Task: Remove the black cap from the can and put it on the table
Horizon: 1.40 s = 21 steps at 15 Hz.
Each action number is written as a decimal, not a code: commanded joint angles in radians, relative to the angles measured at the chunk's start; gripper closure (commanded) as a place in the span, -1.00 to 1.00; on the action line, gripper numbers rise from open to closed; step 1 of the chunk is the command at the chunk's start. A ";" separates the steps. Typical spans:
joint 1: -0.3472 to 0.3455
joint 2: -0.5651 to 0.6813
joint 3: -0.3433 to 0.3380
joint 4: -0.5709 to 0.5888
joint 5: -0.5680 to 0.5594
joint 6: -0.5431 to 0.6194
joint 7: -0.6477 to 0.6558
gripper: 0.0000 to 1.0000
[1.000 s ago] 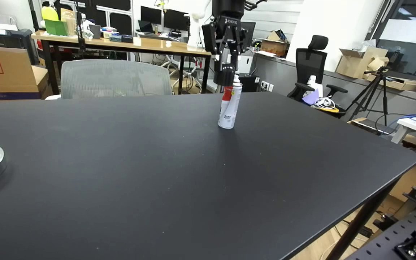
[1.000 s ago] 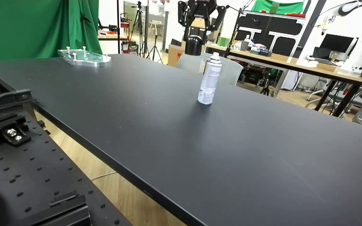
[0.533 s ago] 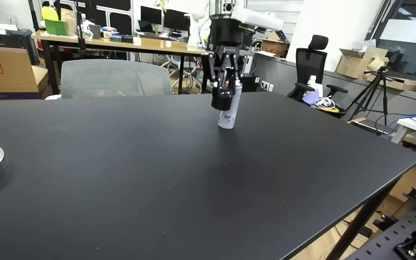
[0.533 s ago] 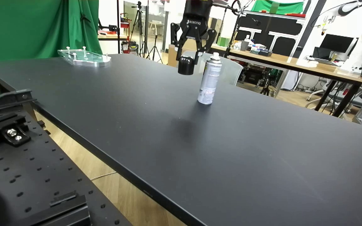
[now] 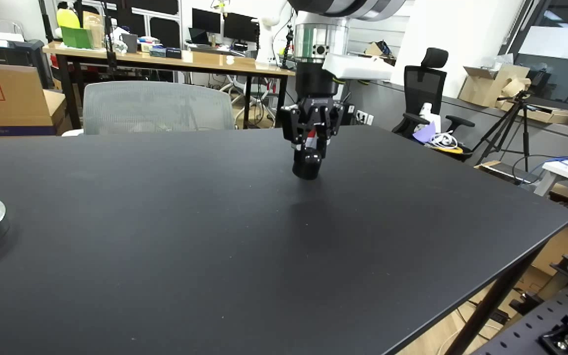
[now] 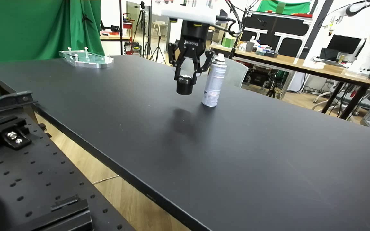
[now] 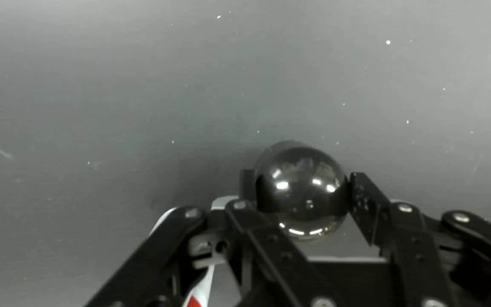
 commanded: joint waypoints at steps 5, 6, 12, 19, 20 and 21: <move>-0.020 0.047 -0.010 -0.007 0.022 0.005 0.028 0.35; -0.021 0.052 -0.010 -0.005 0.022 0.004 0.029 0.35; -0.028 0.059 -0.012 -0.003 0.025 -0.005 0.030 -0.90; -0.005 -0.035 -0.023 -0.028 0.009 -0.007 0.100 -1.00; -0.003 -0.050 -0.022 -0.025 0.005 -0.024 0.101 -1.00; -0.005 -0.061 -0.019 -0.020 0.008 -0.039 0.101 -1.00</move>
